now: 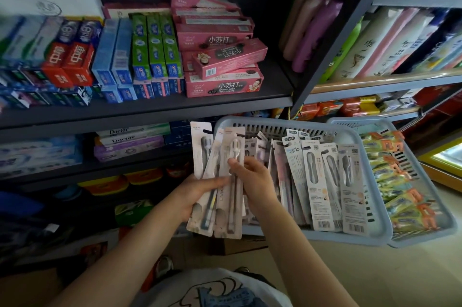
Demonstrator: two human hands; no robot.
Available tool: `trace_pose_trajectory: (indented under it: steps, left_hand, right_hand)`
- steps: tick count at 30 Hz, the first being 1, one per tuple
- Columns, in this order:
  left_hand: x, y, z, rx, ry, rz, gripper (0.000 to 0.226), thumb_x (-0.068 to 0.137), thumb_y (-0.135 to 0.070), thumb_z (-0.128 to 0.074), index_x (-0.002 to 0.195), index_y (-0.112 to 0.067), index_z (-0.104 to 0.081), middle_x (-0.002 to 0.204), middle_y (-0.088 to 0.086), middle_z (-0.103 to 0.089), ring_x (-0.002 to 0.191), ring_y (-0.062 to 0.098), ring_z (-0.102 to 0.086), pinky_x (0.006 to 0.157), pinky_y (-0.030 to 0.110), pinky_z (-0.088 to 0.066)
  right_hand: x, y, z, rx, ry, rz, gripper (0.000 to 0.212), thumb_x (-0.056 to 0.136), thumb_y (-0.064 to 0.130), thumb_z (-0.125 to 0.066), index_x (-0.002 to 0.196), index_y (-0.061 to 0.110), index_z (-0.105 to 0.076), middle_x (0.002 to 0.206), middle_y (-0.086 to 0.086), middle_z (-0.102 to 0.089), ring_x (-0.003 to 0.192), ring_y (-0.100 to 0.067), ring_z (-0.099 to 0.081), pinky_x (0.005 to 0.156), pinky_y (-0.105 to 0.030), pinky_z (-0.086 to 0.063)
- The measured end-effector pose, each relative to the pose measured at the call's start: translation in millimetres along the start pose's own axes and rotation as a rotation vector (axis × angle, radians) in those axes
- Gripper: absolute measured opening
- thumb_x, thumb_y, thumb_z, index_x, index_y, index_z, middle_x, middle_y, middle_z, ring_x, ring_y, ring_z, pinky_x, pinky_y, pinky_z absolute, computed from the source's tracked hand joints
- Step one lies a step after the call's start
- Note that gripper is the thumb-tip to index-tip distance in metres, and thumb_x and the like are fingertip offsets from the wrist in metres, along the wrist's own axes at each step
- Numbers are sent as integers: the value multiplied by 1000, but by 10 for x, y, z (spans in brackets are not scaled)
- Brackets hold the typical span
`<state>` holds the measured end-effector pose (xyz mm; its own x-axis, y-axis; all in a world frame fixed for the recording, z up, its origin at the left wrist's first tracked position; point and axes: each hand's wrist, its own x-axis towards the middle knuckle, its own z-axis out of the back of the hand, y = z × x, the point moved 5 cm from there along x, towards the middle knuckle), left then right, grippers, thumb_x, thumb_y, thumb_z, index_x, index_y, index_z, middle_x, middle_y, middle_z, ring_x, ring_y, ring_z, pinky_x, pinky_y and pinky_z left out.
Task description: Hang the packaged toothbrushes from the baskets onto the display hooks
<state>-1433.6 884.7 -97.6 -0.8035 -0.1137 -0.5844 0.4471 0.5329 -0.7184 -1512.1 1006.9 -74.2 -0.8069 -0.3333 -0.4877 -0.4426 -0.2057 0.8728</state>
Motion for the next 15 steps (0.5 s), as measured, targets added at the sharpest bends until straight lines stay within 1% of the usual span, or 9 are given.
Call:
trace_pose_trajectory:
  steps: [1,2,3,5,6,9,11,13,15]
  left_hand:
    - [-2,12,22,9,-16,-5,51,73,-16,-78,122,-13,-67,105,17,-76,93,34,-74,78,44,-60]
    - [6,26,56,-4,-40,-3,46,76,-11,-78,120,-12,-67,105,18,-76,93,35,-74,76,44,-61]
    - [24,42,107,-32,-74,2,39,80,-7,-76,118,-11,-68,104,19,-76,91,36,-74,75,44,-62]
    - [54,68,233,-72,-141,7,31,87,-1,-71,116,-9,-70,103,20,-76,89,36,-74,74,45,-62]
    - [70,85,301,-72,-169,7,30,87,-1,-71,117,-9,-70,103,20,-76,90,36,-74,75,46,-61]
    - [120,143,472,-25,-232,12,31,86,-3,-73,115,-11,-71,100,17,-77,92,35,-74,82,48,-59]
    - [168,159,543,-1,-268,13,32,84,-5,-77,115,-12,-72,99,14,-77,94,35,-73,88,50,-58]
    - [227,171,597,22,-294,5,34,83,-8,-79,115,-14,-72,101,13,-77,95,32,-73,88,47,-58]
    - [275,201,620,53,-298,5,36,82,-12,-81,117,-16,-72,106,11,-77,97,30,-73,90,47,-58]
  right_hand:
    - [6,-15,-45,-3,2,-8,32,82,43,-80,93,14,-72,93,-14,-73,89,-38,-71,84,-53,-60]
    - [33,-26,-58,-35,-7,-17,41,76,52,-80,97,17,-72,97,-13,-73,92,-37,-71,87,-54,-60]
    - [59,-23,-51,-56,-16,-26,45,77,54,-79,101,18,-70,97,-10,-73,90,-31,-72,84,-49,-61]
    - [152,-43,50,-84,-65,-33,33,90,41,-74,108,15,-65,95,-5,-71,80,-18,-70,71,-33,-61]
    - [195,-52,129,-123,-112,-34,27,93,33,-71,110,13,-65,97,-5,-70,78,-15,-67,66,-27,-59]
    - [310,-93,347,-222,-285,-21,21,94,15,-66,115,11,-64,100,-4,-68,76,-11,-59,61,-21,-49]
    - [386,-137,391,-292,-348,-12,22,94,11,-65,115,11,-62,104,-3,-65,76,-7,-57,59,-18,-43]
    - [426,-169,348,-403,-351,-9,33,92,13,-66,123,14,-57,114,-4,-60,84,-10,-58,61,-19,-45]
    - [465,-236,292,-499,-321,-25,51,89,20,-71,134,15,-48,126,-6,-55,101,-18,-59,72,-27,-53]
